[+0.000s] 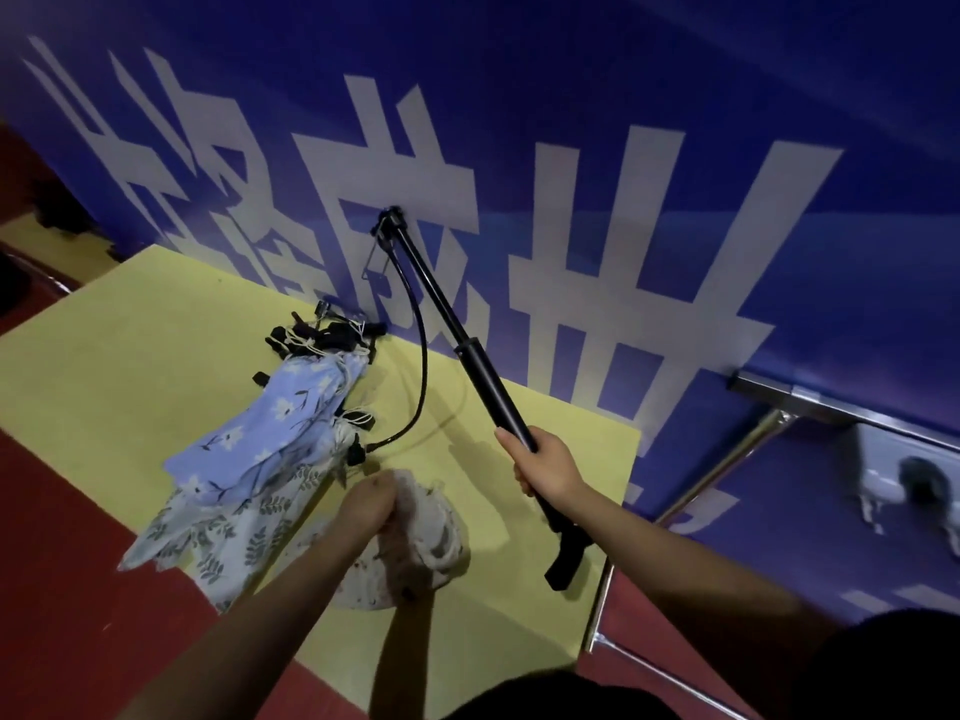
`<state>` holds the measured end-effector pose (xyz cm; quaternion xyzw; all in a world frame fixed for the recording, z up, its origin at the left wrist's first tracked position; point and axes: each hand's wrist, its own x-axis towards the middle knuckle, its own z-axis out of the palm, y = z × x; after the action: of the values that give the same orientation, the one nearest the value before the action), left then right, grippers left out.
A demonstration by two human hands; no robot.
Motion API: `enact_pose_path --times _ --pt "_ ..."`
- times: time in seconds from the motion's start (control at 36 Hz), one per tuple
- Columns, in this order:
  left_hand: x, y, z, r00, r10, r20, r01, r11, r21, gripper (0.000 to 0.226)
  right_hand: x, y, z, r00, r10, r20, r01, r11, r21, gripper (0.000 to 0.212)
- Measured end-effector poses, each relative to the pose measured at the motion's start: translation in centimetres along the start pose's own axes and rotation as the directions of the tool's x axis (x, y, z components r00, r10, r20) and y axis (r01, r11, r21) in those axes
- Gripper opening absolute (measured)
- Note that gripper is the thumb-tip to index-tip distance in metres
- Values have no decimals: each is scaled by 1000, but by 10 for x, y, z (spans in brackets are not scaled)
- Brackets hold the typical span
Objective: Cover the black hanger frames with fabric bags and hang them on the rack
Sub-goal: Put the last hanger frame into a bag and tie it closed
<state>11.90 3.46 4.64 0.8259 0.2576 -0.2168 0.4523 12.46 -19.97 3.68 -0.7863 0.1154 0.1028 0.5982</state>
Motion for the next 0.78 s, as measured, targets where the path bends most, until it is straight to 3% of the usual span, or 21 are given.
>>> enact_pose_path --times 0.06,0.14,0.25,0.42,0.58,0.64,0.78 --pt "-4 1 -6 962 273 -2 -260 918 301 40 0 -3 -4 1000 -22 6 22 1000 -1 39" --pt "-6 12 -19 862 506 34 -473 778 415 40 0 -8 -8 999 -37 12 37 999 -8 41" --pt "-3 52 -48 792 607 -61 -554 757 347 27 2 -23 -9 998 -58 26 59 996 -61 45" --pt "9 132 -113 582 734 -350 -656 678 331 31 8 -47 -18 992 -124 9 124 989 -76 40" --pt "9 193 -158 535 615 -580 -627 749 215 52 3 -46 -42 985 -173 19 174 983 -54 36" --pt "5 207 -162 531 624 -573 -640 739 212 58 0 -40 -47 983 -179 32 180 982 -63 38" --pt "13 228 -157 604 682 -412 -649 722 241 58 -10 -32 -52 980 -188 66 195 974 -116 42"
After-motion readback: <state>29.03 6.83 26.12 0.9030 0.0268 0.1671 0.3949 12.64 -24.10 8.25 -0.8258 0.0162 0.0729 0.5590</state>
